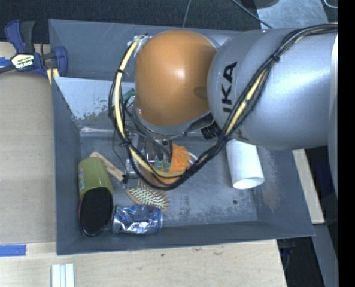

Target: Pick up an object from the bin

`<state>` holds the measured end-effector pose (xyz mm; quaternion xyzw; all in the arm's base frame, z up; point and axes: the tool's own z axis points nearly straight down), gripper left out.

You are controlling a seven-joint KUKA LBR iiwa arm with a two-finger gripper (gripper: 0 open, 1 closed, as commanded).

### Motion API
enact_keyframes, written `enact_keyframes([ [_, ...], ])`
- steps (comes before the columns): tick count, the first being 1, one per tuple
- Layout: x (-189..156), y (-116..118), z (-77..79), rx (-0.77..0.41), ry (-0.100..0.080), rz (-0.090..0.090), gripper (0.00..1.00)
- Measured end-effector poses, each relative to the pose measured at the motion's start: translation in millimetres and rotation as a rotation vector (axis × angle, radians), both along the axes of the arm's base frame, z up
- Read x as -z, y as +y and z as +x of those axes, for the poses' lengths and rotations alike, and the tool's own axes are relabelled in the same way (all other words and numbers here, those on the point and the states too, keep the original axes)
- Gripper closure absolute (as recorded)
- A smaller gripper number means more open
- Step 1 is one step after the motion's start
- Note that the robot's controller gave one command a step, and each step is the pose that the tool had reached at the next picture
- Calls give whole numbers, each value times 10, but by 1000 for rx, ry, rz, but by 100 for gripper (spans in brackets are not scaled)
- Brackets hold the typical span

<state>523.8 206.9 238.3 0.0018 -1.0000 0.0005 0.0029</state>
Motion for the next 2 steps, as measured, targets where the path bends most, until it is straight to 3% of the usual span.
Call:
enact_keyframes([
  [1, 389, -817, 530, 61, -1, -5, 0],
  [2, 1010, -1651, 976, 331, -5, -7, 0],
])
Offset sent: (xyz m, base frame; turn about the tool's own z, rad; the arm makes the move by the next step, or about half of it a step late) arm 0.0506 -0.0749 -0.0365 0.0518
